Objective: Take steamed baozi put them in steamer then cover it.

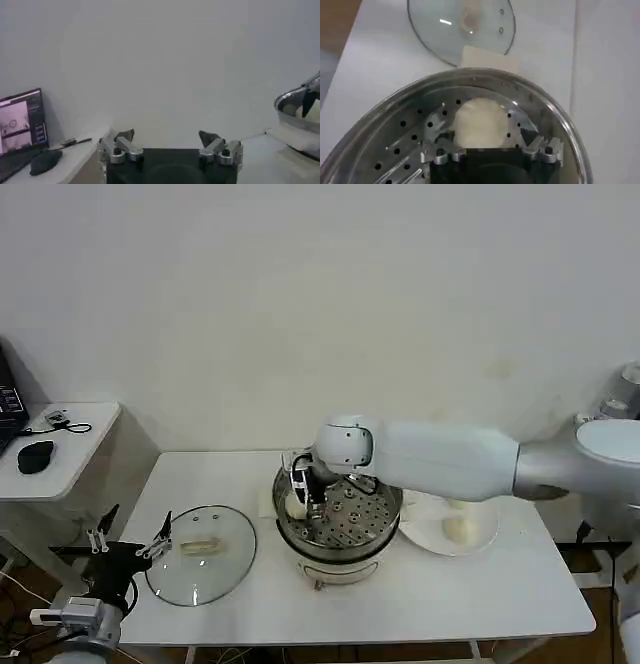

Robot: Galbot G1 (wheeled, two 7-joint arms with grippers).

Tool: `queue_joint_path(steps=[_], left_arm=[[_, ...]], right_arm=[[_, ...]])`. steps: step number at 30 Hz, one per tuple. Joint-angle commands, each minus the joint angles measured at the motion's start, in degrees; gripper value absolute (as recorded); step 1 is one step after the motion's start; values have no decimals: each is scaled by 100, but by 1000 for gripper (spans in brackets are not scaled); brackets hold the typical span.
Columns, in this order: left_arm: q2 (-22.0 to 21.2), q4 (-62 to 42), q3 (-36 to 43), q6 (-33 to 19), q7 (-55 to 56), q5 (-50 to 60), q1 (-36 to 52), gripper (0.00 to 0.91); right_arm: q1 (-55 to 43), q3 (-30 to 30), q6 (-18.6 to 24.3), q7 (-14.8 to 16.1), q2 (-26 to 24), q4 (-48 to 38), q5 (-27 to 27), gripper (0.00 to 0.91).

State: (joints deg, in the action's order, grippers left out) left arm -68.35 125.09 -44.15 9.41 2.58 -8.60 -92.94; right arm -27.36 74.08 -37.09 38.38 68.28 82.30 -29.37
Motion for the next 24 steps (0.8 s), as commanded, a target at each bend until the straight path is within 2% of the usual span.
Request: queue_joint_path(steps=[1,5,7,11,12,13,17,19,21,24], left_arm=[[28,-17,18,16,-2,-30,27,907],[68,-41,54,23,-4,-74,49,907],[79,-52,80,23,-6,-79,60,907],[89,-57,178,24,-5,-71,100,907],[91,-66,219,29,-3,-67,124,907],[92,-67,237,31,-3,-67,136,907],[112,-59,342,33,-2,-57,167,907],[117,-52,387,32,-3,-45,167,907],[115,-40,433,33,-4,-20,163,907],[94,-18,476,32,-2,26,137,907]], right_arm=[[-583,-11,41,95,-438,330,-81,907],[-895,-11,235,383,-1038,608,25,907],[-1001,-11,467,684,-1409,744,188,907],[-1165,-28,803,1025,-2136,1166,284,907],[-1221,-27,924,1140,-2542,1349,397,907],[-1238,-23,1042,1223,-2706,1402,511,907],[-1253,76,1602,1643,-3942,1576,1314,907],[-1120,32,1834,1761,-4203,1545,1556,907],[-817,-203,2011,1902,-4449,1511,1778,907],[414,-1233,2428,2078,-4885,1371,2300,907]])
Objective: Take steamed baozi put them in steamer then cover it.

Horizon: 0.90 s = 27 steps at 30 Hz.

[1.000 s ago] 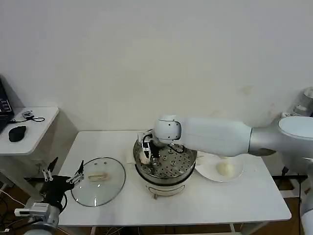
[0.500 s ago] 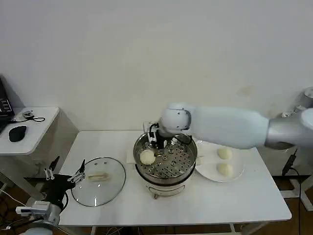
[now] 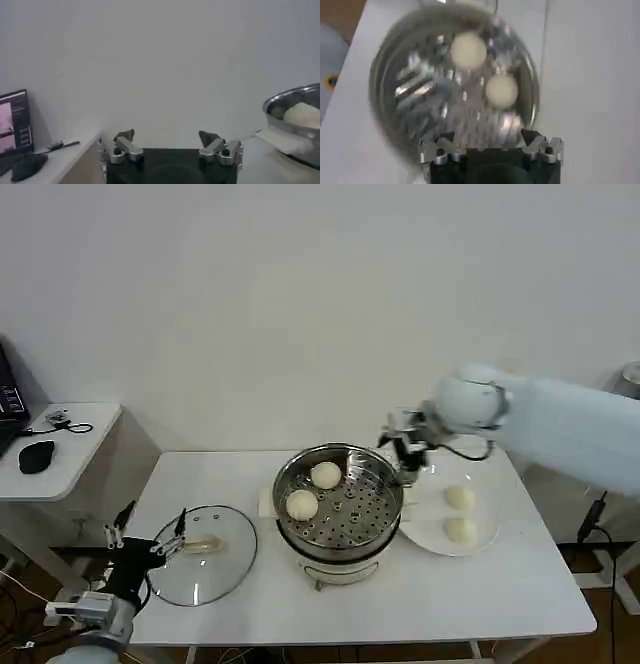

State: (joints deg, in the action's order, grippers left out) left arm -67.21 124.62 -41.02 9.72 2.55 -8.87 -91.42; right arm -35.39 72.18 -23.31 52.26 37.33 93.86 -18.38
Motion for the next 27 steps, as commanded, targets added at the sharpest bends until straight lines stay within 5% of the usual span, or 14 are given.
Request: queue_joint_path(steps=[1,5,8,27], left_arm=[[-21,38,165,1,2,53,-30,907],[-31,70,123,-10,1,76,-113,907],[-37,109,69,-13,-1,81,-163,907],[-140,55,-149,-38,1,178,-285,907]], right_arm=[[1394,-1213,1103,698,-1831,192,1269,907],[3232,-2698,1414,711,-2062,-25,1990,907],[3758,-2998,1530,697,-1989,-162,2510,907],[4212,-3181,1736,372,-491,-1837,3195,907]])
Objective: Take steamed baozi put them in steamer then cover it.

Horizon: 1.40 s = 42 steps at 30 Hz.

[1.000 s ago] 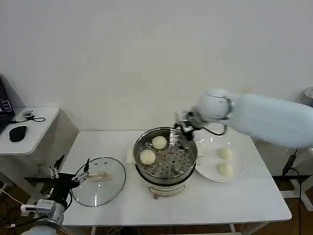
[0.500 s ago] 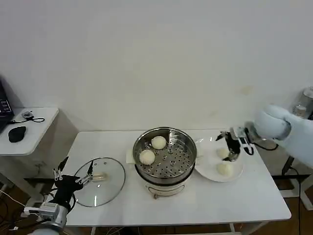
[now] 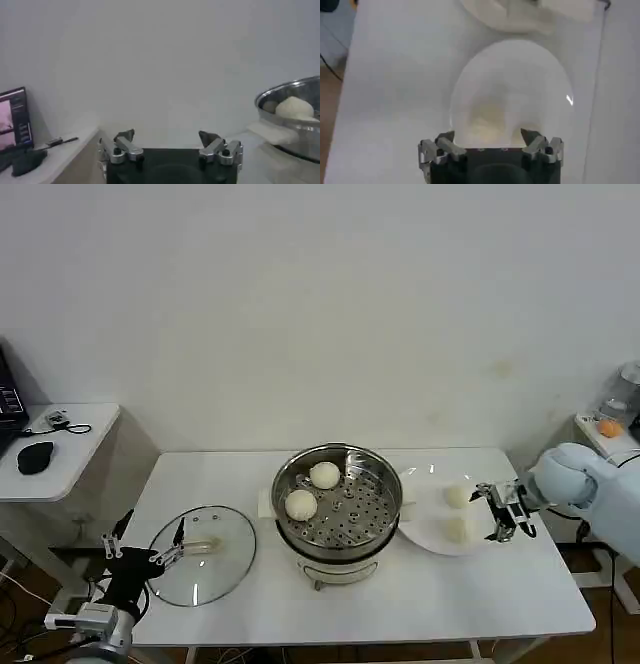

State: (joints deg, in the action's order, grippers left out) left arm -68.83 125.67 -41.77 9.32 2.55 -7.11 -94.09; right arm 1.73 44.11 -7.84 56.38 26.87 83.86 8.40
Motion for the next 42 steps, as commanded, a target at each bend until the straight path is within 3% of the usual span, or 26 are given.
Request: queue_joint_path(steps=[1,8,16,26,35,42], left_arm=[[26,-56,-90,2,1,1,-16,907],[53,-135,-99,2,-1,3,4,907],[74,-184,-119,4,-3,-9,33,907],[67,-252,-133,6,-1,-28,63,907],[63,-228,-116,13,3,-28,71,907],[76,-204,-123,18,3,-30,72,907]], right_arm=[[500,-364,196,-49,653,-978,529,907],[510,-330,187,-114,1352,-1539,592,907],[472,-244,115,-129,1693,-1758,627,877],[451,-220,-117,-42,1670,-1820,769,826],[413,-219,-189,140,1553,-1704,684,615],[391,-252,-182,309,1481,-1709,653,574]])
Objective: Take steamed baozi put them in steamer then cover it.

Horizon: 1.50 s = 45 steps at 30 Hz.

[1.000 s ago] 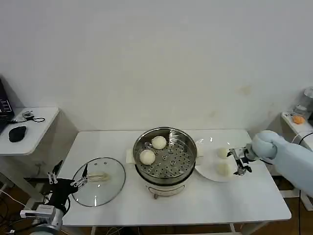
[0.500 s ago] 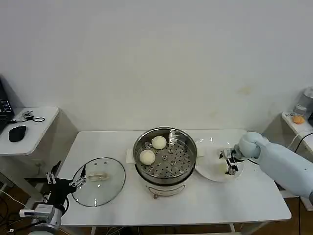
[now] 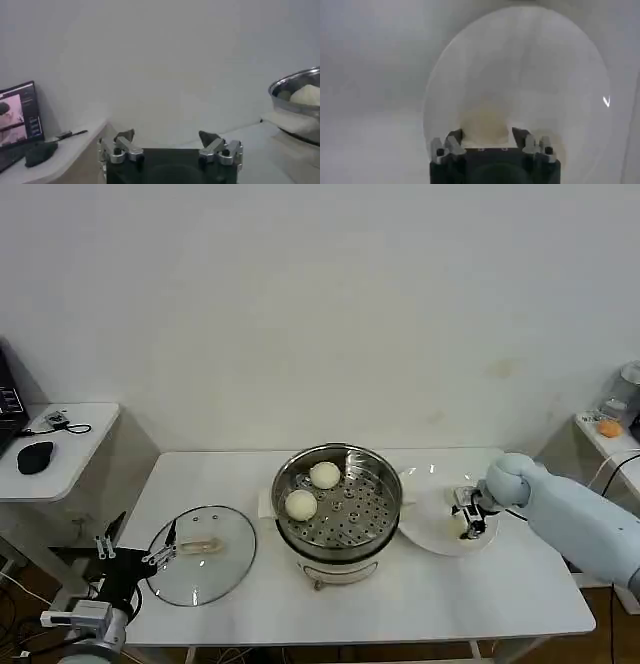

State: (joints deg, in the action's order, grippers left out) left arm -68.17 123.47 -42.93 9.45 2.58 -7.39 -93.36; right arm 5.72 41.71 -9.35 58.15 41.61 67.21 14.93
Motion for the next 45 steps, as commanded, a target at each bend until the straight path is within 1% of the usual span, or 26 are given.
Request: queue_joint_path(steps=[1,5,8,10,18,21,23,28,31,32,33,35,36,40,43,44,45], left_arm=[[11,23,-11,5,-1,-6,-4,907],[17,52,-24,7,1,-23,-17,907],[17,75,-26,8,4,-31,-21,907],[13,95,-22,7,2,-31,-29,907],[9,167,-29,0,1,-38,-77,907],[16,191,-49,-1,1,-47,-78,907],[22,197,-48,2,2,-51,-74,907],[12,216,-32,6,3,-47,-64,907],[-5,217,-26,2,4,-40,-62,907],[-15,219,-29,1,1,-35,-62,907],[-20,222,-30,1,3,-36,-64,907],[-24,215,-51,-7,0,-41,-78,907],[-21,213,-68,-11,-1,-48,-87,907],[-9,215,-135,-10,0,-95,-86,907],[-22,234,-158,-3,-1,-96,-77,907],[-27,237,-165,-2,-1,-95,-78,907],[-38,235,-179,-1,0,-93,-78,907]], right_arm=[[-19,-19,-33,129,-2,-44,-9,574],[-72,-22,10,258,-65,-4,-30,554],[-130,-27,59,403,-176,90,-102,504],[-159,-41,87,462,-247,157,-145,504],[-442,-148,43,511,-601,565,-490,504],[-781,-73,54,544,-783,761,-652,504],[-1238,141,54,556,-873,888,-817,504],[-2222,576,95,596,-884,1096,-1153,504],[-2772,886,115,618,-775,1189,-1356,504],[-3076,1044,128,628,-663,1201,-1469,514],[-3224,1160,138,630,-607,1201,-1536,504],[-3853,1483,117,596,-304,1209,-1787,504],[-3989,1584,115,589,-176,1209,-1862,504],[-4246,1774,13,455,434,1249,-2067,514],[-4218,1841,-50,393,758,1296,-2145,514],[-4170,1895,-43,365,936,1318,-2166,504],[-4122,1956,1,366,1104,1360,-2164,514]])
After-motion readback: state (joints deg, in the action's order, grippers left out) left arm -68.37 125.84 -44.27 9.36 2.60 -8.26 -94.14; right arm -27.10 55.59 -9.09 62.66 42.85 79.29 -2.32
